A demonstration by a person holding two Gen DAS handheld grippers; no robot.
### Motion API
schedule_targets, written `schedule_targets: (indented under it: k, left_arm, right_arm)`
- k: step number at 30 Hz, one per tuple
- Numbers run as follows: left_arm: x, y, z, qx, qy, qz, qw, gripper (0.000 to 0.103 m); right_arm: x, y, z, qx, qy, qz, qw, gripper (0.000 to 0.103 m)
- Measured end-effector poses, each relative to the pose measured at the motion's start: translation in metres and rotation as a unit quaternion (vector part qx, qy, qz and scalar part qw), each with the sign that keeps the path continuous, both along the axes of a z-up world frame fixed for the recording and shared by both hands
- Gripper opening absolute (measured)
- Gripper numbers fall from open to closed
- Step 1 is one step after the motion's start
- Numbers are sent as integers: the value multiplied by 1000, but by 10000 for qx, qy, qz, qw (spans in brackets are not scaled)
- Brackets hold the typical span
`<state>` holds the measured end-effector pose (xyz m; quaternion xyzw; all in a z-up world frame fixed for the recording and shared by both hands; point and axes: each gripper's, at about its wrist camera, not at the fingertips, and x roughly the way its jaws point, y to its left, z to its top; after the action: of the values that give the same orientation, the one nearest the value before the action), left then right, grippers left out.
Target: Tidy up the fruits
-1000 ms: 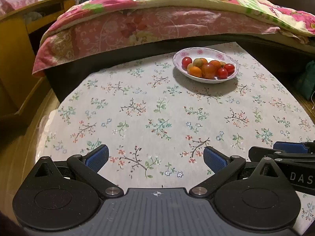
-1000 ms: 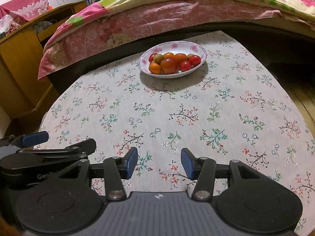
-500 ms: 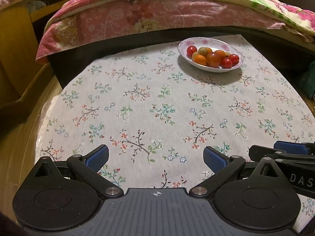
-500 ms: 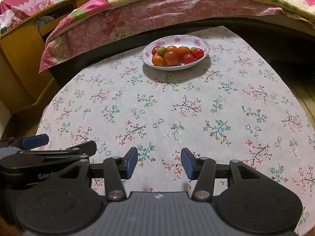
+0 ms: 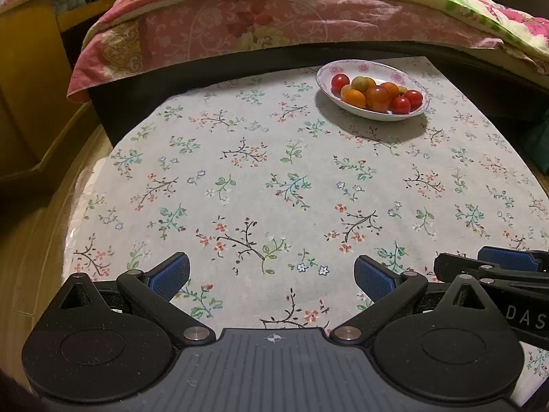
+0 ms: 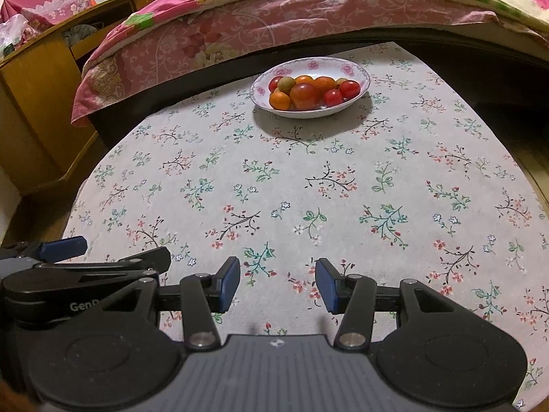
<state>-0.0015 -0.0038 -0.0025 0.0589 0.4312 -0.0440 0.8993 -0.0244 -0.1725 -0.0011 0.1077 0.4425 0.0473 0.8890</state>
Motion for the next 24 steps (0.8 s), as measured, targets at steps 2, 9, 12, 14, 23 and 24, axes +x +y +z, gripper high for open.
schedule_targets:
  k: [2,9,12,14,23,24]
  left_arm:
    - [0,-1,0,41,1,5,10000,103]
    - [0,1,0,8,25,34,10000,103]
    - [0,2,0,25,16,45,10000,103]
    - [0,2,-1,23,24,54,10000,103]
    - [-1,2,-1,26,34,74,10000,103]
    - [-1,2,-1,29,36,76,10000,103]
  right_arm:
    - [0,0,0,-3,3,3,10000,47]
    - [-1,2,-1,2,-15,12,10000,47]
    - [-1,3,-2,4,-10,25,10000,47]
    - [0,3,-2,5,0,32,10000,47]
    - [0,3,-2,0,1,37,10000,47]
    - [0,3,-2,0,3,36,10000,47]
